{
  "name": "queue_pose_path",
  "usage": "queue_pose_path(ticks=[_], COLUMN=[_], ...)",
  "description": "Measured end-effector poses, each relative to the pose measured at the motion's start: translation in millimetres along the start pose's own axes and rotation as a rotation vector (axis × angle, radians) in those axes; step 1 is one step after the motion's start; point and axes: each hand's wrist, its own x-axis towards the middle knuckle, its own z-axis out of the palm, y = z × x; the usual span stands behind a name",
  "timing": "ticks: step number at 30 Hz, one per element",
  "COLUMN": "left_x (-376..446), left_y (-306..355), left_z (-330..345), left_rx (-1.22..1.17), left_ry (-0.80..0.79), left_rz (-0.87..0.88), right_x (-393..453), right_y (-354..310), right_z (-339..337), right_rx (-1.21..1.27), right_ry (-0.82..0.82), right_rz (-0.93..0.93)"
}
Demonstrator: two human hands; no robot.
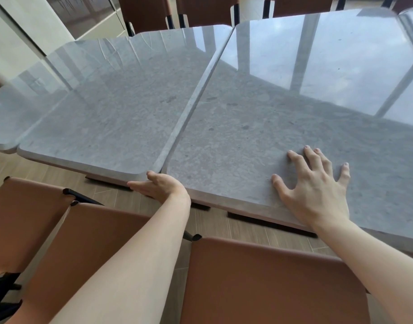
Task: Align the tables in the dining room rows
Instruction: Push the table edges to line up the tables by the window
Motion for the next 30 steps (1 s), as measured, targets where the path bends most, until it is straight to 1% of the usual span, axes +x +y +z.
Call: queue_pose_path(ticks=[16, 21, 23, 25, 27, 30], left_x=[-3, -2, 1, 1, 1, 8], left_y=[1, 2, -1, 0, 6, 24], left_z=[-3, -7, -20, -35, -48, -62], left_rx=[-0.024, 0.019, 0.091, 0.212, 0.358, 0.568], left_ry=[-0.010, 0.007, -0.006, -0.055, -0.171, -0.325], left_rz=[-0.022, -0.001, 0.012, 0.052, 0.140, 0.182], right_x=[0, 1, 1, 0, 0, 0], right_y=[0, 1, 1, 1, 0, 0], right_z=[0, -1, -1, -1, -1, -3], right_rx=[0.015, 0.021, 0.030, 0.033, 0.030, 0.024], right_ry=[0.001, -0.001, -0.002, -0.007, -0.010, -0.022], right_rz=[-0.002, 0.003, 0.004, 0.010, 0.015, 0.024])
